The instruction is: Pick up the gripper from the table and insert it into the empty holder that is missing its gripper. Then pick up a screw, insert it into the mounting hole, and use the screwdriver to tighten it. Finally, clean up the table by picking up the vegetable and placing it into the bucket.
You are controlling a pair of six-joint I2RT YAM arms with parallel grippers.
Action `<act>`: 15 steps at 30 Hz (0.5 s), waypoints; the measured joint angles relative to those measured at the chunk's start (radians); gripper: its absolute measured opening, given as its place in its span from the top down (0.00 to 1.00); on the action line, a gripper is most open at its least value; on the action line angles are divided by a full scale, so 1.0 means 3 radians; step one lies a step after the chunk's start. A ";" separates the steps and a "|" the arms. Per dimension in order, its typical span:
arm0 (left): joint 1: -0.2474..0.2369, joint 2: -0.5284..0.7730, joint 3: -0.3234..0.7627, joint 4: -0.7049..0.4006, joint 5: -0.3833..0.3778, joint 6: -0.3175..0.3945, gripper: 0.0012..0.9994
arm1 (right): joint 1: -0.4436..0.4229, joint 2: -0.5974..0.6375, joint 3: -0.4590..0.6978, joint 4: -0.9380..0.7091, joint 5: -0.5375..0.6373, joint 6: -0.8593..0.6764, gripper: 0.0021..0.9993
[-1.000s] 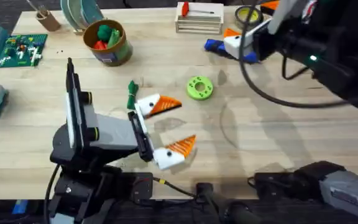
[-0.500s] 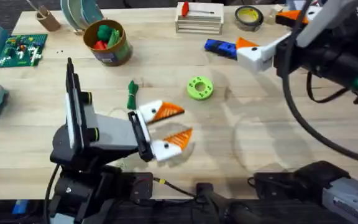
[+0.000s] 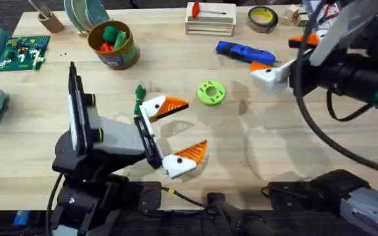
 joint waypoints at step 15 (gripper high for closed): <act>0.0000 0.0613 0.1718 -0.2087 -0.1707 -0.0414 0.01 | 0.0000 0.0463 -0.0001 -0.0014 0.0001 0.0013 0.01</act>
